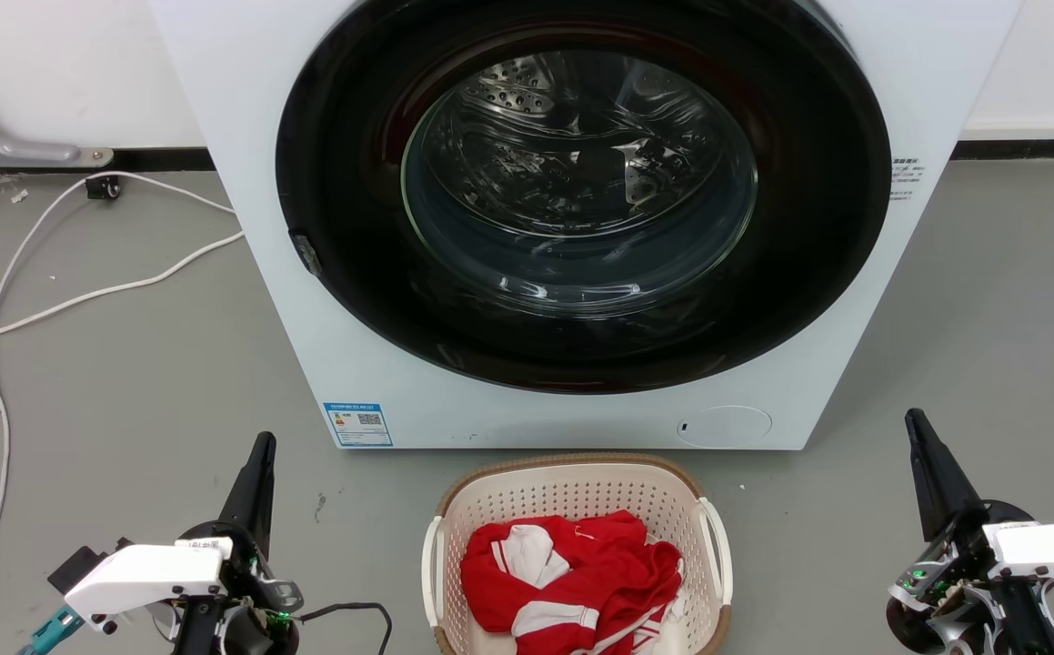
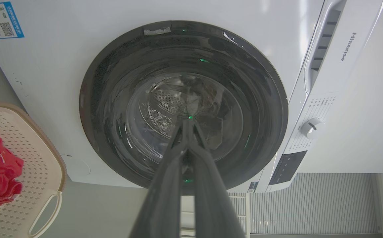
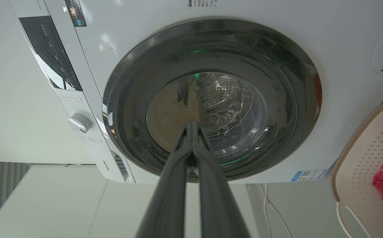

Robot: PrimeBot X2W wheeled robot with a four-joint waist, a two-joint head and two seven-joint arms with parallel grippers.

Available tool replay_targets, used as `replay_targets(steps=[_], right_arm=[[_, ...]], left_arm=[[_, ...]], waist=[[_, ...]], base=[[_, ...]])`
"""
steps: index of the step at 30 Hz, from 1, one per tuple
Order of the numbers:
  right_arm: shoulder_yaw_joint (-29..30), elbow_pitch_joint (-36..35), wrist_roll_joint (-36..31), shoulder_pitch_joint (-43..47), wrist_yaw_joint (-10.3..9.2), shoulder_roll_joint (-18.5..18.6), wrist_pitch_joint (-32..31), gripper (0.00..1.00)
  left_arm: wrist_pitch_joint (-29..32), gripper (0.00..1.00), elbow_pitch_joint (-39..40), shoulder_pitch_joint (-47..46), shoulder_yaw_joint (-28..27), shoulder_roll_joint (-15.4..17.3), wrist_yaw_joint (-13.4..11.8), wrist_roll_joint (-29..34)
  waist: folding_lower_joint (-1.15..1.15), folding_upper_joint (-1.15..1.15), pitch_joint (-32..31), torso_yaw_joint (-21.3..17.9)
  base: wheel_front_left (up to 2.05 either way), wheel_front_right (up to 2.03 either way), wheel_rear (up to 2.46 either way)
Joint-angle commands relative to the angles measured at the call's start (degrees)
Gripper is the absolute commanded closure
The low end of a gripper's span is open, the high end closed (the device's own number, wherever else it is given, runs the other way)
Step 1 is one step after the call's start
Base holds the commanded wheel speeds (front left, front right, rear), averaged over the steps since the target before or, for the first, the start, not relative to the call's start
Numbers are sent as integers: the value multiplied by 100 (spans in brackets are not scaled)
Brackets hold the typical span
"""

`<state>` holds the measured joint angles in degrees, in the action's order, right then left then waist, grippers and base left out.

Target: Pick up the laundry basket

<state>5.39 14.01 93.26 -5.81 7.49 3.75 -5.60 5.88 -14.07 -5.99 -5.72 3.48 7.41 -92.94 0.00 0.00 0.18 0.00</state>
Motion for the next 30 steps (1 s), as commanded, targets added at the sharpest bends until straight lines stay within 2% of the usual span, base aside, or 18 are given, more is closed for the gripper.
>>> replay_targets(steps=[1,10,11,21,25,30], right_arm=[[16,9,-32,-64,0,-5,-14,100],[26,10,-40,-65,0,-15,-25,100],[13,13,-14,9,0,-11,-3,0],[-201,-127,-219,115,0,-25,255,0],[-238,-191,-611,147,0,-29,360,0],[-282,-284,-1420,176,0,-33,483,0]], left_arm=[[4,100,-5,-38,-9,1,14,30],[17,100,-4,-39,-20,-6,14,37],[0,0,-19,7,-4,-10,0,8],[-260,0,93,42,219,-13,0,231],[-369,0,171,58,238,-13,1,607],[-494,0,312,78,253,-21,1,1349]], waist=[[0,0,0,0],[0,0,0,0],[0,0,0,0],[0,0,-2,2],[0,0,-6,6],[0,0,-9,11]], base=[[0,0,0],[0,0,0],[0,0,0],[0,0,0],[0,0,0],[0,0,0]])
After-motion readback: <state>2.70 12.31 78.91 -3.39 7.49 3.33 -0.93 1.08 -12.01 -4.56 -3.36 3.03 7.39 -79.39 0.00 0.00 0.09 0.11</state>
